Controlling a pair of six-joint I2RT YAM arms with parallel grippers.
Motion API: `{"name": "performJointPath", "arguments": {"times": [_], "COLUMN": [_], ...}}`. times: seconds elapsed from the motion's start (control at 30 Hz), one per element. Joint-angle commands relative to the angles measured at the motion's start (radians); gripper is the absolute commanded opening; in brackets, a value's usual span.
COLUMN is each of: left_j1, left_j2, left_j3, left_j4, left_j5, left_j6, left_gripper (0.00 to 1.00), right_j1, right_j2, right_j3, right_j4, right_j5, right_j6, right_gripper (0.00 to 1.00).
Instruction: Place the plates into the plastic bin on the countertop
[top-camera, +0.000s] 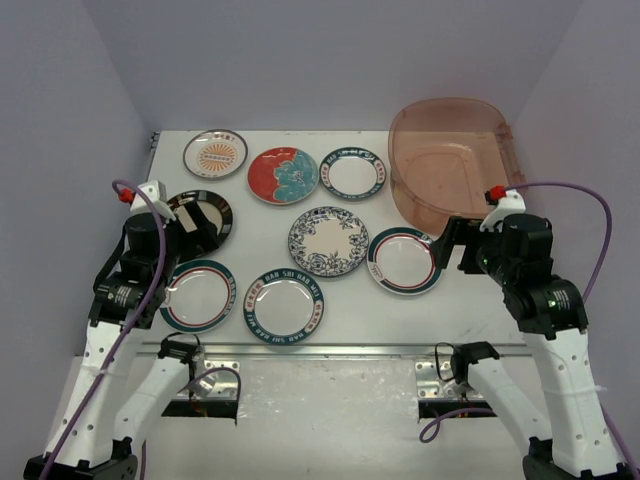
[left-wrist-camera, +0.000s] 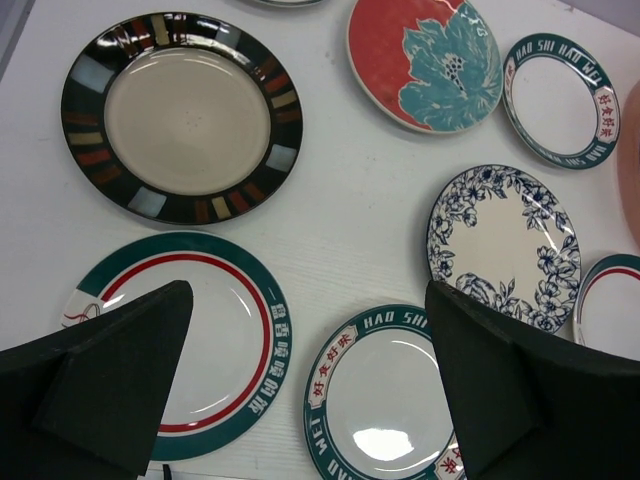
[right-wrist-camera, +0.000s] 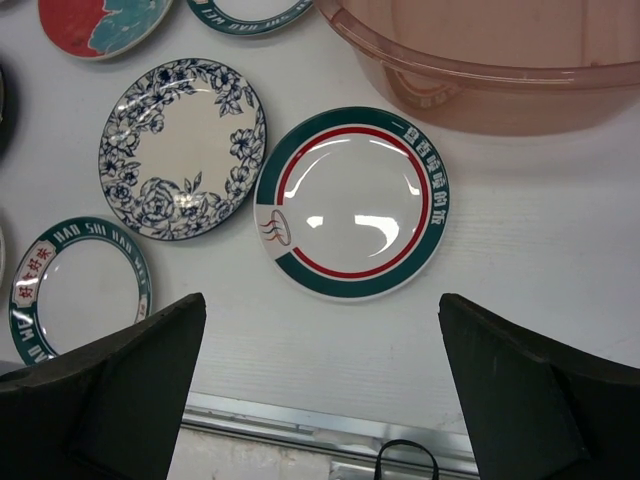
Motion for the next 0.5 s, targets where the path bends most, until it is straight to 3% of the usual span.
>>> {"name": "performJointPath", "arguments": {"times": [0.0, 0.2, 0.33, 0.47], "left_j1": [0.006, 0.007, 0.007, 0.010], "left_j2": [0.004, 0.068, 0.176, 0.281], "left_j3": [0.035, -0.061, -0.142, -0.207], "left_j4": [0.044, 0.217, 0.417, 0.571], "left_j5": [0.008, 0.228, 0.265, 0.214], "left_j6": [-0.025, -0.166, -0.325, -0.484], "left_gripper": [1.00, 1.00, 1.00, 1.00], "right_j1": [0.004, 0.004, 0.004, 0.004], "right_j2": [0.003, -0.014, 0.036, 0.012], "right_j3": [-0.011, -0.154, -0.154, -0.250], "right_j4": [0.060, 0.248, 0.274, 0.434], "right_j5": [-0.018, -0.271, -0.356, -0.542], "right_j6": [0.055, 0.174, 0.201, 0.261], "right_gripper": [0.99, 0.99, 0.99, 0.99]}}
